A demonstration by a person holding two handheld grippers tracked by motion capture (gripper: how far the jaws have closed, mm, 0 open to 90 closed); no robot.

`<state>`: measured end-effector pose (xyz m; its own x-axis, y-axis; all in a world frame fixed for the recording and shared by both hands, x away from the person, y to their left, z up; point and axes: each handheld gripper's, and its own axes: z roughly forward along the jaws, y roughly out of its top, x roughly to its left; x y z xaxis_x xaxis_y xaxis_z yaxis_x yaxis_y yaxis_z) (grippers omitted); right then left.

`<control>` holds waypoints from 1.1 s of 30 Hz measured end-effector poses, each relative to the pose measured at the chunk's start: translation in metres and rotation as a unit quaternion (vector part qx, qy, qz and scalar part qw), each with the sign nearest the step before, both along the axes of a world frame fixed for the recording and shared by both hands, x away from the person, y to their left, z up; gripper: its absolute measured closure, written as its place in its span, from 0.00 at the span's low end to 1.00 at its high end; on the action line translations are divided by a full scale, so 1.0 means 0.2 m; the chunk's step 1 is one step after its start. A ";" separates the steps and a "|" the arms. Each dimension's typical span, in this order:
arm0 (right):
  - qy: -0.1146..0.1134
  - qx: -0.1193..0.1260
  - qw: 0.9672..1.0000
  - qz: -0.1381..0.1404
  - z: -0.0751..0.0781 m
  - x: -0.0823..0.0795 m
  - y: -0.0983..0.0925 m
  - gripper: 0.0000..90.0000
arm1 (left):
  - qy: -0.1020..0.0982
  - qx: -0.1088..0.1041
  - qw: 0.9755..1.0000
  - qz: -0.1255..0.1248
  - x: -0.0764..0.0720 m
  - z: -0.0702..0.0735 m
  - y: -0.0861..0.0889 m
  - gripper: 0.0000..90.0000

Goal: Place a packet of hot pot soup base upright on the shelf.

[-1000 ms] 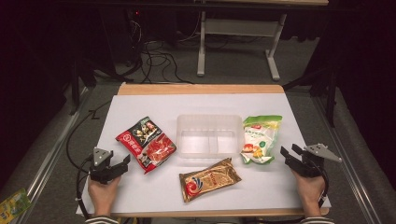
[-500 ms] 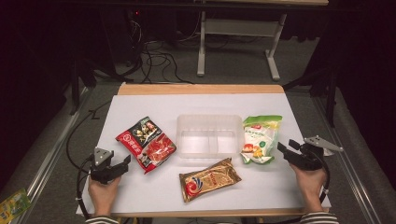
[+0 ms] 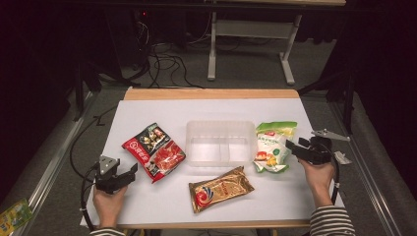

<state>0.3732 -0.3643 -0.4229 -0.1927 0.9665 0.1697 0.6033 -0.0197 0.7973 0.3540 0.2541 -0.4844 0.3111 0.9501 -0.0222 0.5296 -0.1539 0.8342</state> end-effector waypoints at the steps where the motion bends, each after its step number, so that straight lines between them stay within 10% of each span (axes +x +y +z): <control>1: 0.002 -0.005 1.000 0.002 0.00 0.01 0.00 0.44 | -0.001 0.000 1.000 -0.002 0.00 0.00 0.00 0.33; 33: 0.101 0.056 0.992 0.041 -0.15 0.29 0.11 0.46 | -0.001 0.006 1.000 -0.001 0.00 0.00 -0.01 0.33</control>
<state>0.4307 -0.3424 -0.4527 -0.2214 0.9213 0.3195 0.7545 -0.0457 0.6547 0.3538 0.2527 -0.4845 0.3125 0.9499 -0.0104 0.5277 -0.1645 0.8334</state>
